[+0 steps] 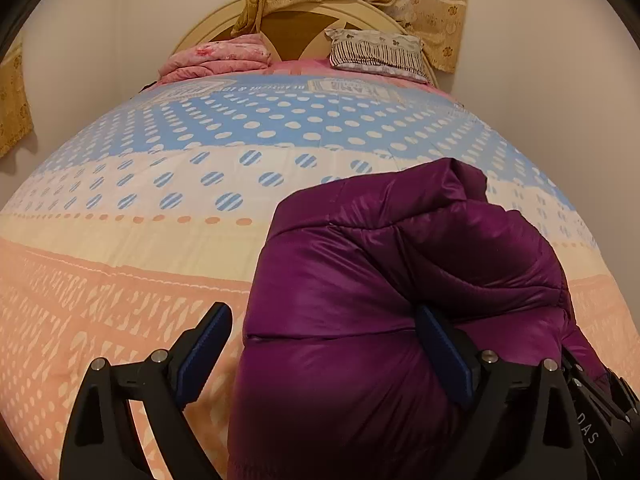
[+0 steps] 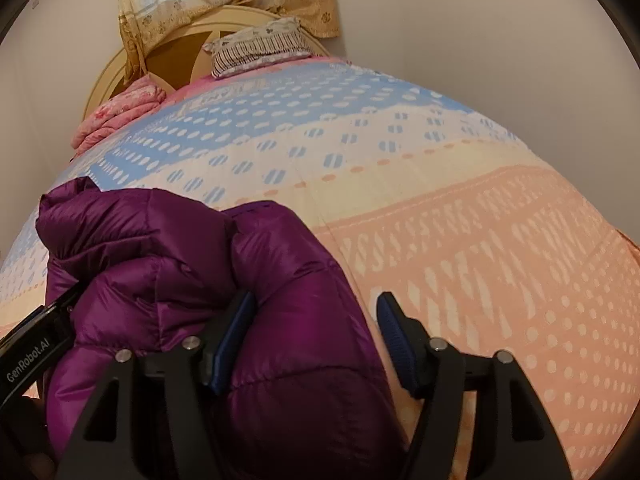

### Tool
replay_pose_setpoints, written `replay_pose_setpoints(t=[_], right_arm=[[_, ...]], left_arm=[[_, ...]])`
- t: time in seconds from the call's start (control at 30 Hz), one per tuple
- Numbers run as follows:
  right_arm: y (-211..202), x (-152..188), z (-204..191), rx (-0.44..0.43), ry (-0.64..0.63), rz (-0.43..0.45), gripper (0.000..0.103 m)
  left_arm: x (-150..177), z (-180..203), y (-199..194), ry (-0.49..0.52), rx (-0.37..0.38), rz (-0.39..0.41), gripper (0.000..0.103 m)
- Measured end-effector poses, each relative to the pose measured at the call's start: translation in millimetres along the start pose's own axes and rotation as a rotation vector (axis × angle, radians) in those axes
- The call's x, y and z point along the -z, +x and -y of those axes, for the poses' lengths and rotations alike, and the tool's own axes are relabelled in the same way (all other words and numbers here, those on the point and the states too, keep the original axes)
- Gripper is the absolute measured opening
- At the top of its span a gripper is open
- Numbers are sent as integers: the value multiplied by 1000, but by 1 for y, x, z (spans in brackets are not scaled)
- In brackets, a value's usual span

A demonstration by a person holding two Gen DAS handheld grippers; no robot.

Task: Fold large clothes
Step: 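Grasp the purple jacket bundle with the right gripper and hold it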

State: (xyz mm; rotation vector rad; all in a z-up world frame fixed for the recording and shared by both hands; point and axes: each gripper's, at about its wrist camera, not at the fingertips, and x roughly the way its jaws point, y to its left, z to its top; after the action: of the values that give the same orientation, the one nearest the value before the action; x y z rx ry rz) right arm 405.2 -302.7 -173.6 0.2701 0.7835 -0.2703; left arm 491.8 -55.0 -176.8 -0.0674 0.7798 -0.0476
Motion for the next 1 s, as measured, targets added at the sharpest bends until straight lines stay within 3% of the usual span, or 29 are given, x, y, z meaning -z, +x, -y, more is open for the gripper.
replay_pose_setpoints(t=[1.0], right_arm=[[25,2,1,-12,-26,-111,72]], left_arm=[[5,8,22,31,-8,-101,97]])
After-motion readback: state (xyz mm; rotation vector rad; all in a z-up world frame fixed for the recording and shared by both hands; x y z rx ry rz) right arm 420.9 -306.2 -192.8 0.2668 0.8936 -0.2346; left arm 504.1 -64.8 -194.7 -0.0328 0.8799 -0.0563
